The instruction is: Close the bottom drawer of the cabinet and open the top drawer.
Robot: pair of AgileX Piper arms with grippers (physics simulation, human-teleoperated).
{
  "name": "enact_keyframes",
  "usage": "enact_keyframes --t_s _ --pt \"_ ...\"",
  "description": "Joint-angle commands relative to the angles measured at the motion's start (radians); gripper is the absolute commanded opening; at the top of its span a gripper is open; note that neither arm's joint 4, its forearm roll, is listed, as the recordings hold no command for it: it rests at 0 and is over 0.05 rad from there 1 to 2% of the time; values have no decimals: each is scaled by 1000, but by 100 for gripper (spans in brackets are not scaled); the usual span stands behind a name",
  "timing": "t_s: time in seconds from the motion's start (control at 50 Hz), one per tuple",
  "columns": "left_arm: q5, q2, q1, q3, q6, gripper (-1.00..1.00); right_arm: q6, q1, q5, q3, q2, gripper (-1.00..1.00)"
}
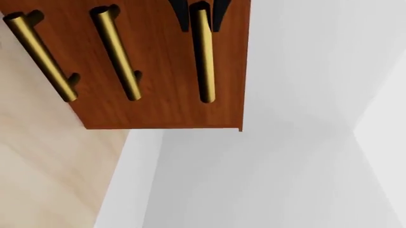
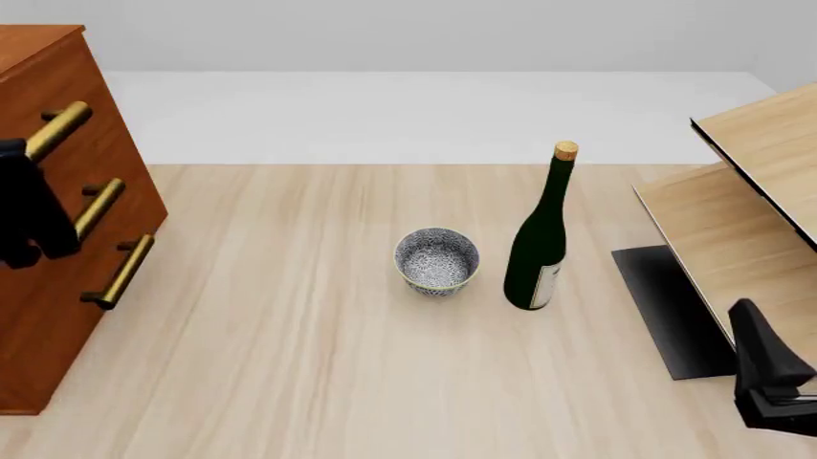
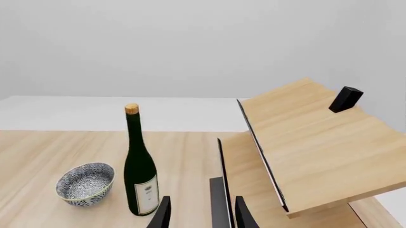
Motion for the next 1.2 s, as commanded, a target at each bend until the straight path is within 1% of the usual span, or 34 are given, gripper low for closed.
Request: enact_keyframes --t_s 0.02,0.12,0.28,0.52,0.66,0.72,0.76,0.98,1.02,1.2 --pt "-15 -33 -30 -9 10 -100 0 0 -23 0 23 100" --pt "-11 -44 -48 -10 8 -100 1 0 -37 0 37 100" --pt "-5 -58 -75 -7 7 -100 1 1 -15 0 14 100" --pt "2 -64 -112 -14 0 -100 3 -3 -7 0 5 100" --pt "12 -72 -132 -12 -7 -100 5 -4 20 0 -23 100" --pt "36 -77 -155 -20 -26 -100 6 -3 30 0 -33 100" --pt "6 -67 -147 -8 -9 -100 5 -2 37 0 -40 100" --pt "47 -75 -166 -26 -44 -100 7 -2 39 0 -42 100" --pt "42 -73 -169 -17 -38 -100 7 -2 39 0 -41 100" --pt "57 -76 -169 -21 -53 -100 6 -2 34 0 -35 100"
